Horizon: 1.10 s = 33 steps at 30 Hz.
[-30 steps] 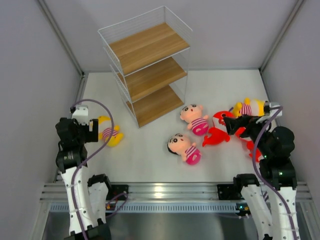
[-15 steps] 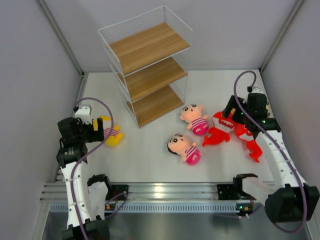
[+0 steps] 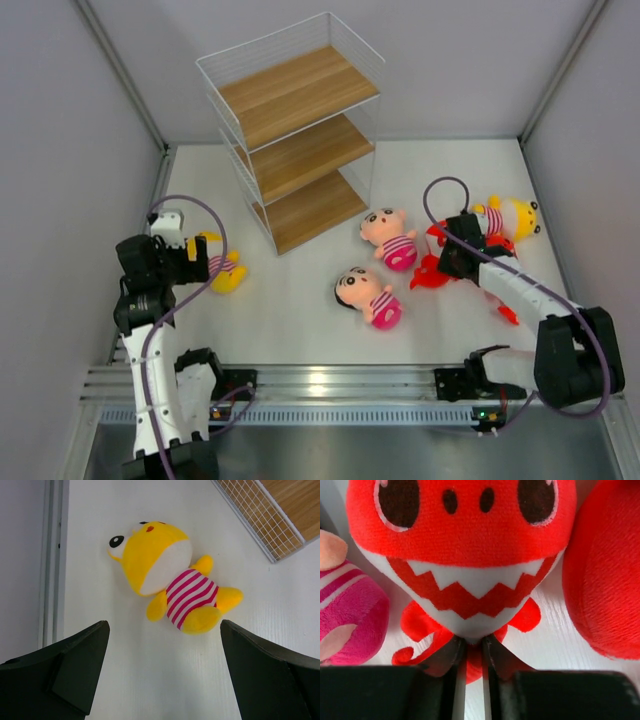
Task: Place and organize the stuffed toys onto the shelf
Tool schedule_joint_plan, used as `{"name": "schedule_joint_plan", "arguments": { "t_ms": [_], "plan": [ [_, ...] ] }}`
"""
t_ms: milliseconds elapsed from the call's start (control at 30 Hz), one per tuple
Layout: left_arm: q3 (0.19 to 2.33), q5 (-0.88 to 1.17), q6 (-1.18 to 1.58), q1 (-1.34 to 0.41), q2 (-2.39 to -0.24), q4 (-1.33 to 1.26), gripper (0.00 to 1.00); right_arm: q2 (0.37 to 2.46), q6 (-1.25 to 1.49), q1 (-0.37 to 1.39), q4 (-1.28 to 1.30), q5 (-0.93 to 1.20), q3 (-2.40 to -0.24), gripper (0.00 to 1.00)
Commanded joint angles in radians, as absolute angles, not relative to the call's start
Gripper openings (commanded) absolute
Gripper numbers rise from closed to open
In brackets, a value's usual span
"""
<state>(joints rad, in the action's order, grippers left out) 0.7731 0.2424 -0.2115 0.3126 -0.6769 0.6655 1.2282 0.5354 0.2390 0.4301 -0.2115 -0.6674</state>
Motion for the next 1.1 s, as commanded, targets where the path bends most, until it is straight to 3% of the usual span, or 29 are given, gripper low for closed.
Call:
{"name": "schedule_joint_plan", "arguments": {
  "t_ms": [0, 33, 267, 400, 567, 700, 1067],
  "plan": [
    [0.773, 0.250, -0.202, 0.305, -0.667, 0.626, 0.99, 1.236, 0.543, 0.244, 0.350, -0.271, -0.696, 0.10],
    [0.773, 0.252, -0.202, 0.305, -0.664, 0.626, 0.99, 1.208, 0.532, 0.245, 0.368, -0.285, -0.713, 0.00],
    [0.895, 0.391, -0.228, 0.304, -0.658, 0.695, 0.99, 0.945, 0.345, 0.256, 0.537, -0.356, -0.908, 0.00],
    [1.021, 0.648, -0.218, 0.304, -0.675, 0.782, 0.99, 0.922, 0.158, 0.296, 0.654, -0.244, -1.153, 0.00],
    [1.094, 0.840, -0.172, 0.304, -0.670, 0.864, 0.99, 1.067, 0.051, 0.463, 0.814, -0.195, -1.419, 0.00],
    [1.089, 0.868, -0.169, 0.304, -0.632, 0.867, 0.99, 1.129, 0.009, 0.759, 0.776, -0.238, -1.517, 0.00],
    [1.069, 0.781, -0.195, 0.304, -0.591, 0.884, 0.99, 1.586, -0.024, 0.788, 1.040, -0.256, -1.963, 0.00]
  ]
}}
